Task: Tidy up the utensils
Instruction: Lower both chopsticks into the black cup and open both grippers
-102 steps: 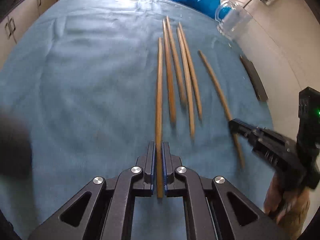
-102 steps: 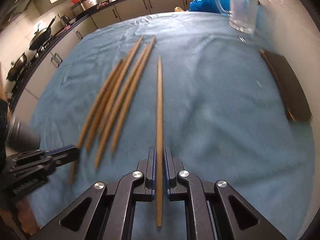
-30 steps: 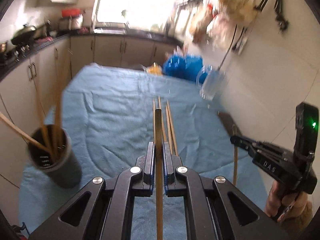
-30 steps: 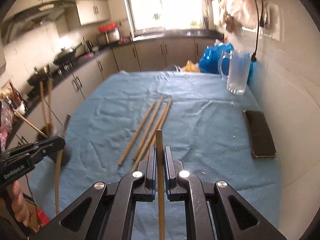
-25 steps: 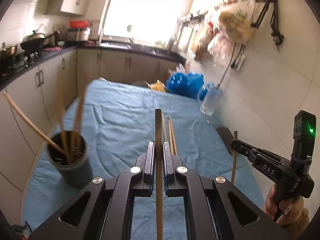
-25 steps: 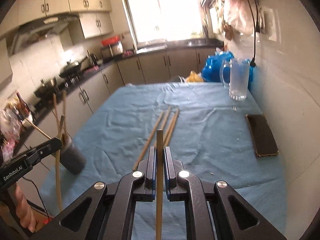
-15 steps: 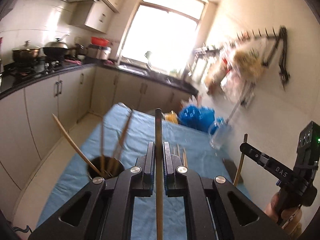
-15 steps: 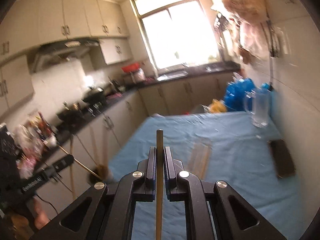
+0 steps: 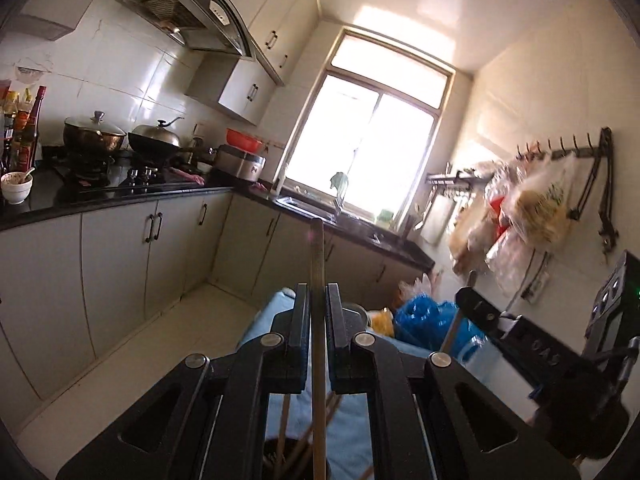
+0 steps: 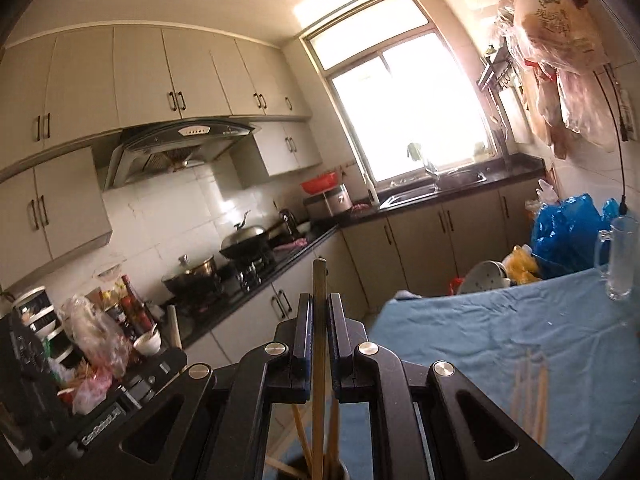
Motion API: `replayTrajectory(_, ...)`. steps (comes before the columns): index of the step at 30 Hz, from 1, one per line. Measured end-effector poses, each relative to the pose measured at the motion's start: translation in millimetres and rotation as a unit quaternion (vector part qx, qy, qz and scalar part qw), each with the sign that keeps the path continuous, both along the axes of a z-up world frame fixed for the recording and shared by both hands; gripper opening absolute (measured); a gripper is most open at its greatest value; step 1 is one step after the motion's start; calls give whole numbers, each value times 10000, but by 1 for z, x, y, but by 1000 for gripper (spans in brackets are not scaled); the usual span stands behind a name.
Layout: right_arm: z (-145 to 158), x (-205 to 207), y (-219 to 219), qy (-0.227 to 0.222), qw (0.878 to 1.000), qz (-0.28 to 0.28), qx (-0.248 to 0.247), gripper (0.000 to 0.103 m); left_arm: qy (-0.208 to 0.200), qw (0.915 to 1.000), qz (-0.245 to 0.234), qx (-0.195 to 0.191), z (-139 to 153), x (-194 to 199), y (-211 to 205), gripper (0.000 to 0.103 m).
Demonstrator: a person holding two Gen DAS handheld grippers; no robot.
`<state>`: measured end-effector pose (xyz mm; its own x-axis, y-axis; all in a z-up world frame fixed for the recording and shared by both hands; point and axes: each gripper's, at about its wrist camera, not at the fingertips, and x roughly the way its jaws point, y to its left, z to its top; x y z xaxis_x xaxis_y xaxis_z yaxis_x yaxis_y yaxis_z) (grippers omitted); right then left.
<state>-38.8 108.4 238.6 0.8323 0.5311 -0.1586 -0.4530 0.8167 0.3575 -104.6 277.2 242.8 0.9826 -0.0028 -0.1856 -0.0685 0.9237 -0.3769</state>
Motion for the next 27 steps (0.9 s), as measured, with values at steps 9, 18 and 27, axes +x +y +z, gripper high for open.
replayTrajectory(9, -28, 33, 37, -30, 9992, -200, -337, 7, 286, 9993, 107, 204, -30, 49, -2, 7)
replayTrajectory(18, -63, 38, 34, 350, 9966, -100, -733, 8, 685, 9971, 182, 264, -45, 55, -7, 7)
replayTrajectory(27, -63, 36, 37, 355, 9954, 7, -892, 8, 869, 9958, 222, 183, -55, 62, 1, 8)
